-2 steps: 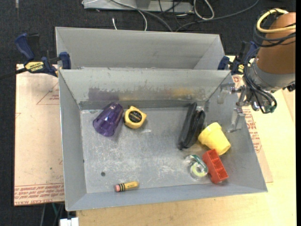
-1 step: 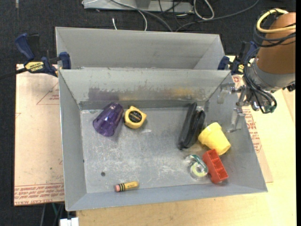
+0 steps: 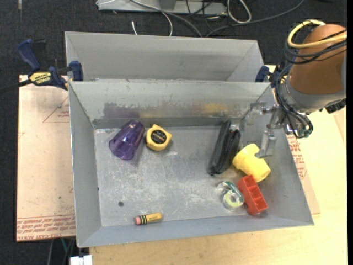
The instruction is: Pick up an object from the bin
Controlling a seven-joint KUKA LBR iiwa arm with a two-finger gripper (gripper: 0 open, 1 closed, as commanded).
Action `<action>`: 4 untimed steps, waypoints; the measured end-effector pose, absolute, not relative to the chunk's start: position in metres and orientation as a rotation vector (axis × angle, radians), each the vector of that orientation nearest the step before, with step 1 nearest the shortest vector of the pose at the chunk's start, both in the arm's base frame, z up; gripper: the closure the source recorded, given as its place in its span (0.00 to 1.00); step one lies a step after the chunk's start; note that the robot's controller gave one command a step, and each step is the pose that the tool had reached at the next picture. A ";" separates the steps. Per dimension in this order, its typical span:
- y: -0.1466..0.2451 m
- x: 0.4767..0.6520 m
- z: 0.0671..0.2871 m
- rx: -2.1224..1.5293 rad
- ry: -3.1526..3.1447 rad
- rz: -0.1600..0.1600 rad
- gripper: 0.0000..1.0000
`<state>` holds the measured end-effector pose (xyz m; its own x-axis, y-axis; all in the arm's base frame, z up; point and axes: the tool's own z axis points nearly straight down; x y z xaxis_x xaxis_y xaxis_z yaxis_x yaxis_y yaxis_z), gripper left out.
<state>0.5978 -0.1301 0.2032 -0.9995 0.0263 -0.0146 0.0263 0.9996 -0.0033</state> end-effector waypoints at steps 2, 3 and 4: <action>-0.101 0.584 0.162 0.134 3.123 0.000 0.00; -0.098 0.545 0.134 0.241 3.121 -0.001 0.00; -0.082 0.545 0.101 0.552 3.080 0.004 0.00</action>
Offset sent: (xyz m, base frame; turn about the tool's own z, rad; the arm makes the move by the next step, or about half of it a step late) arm -0.0222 0.0578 -0.1044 0.0716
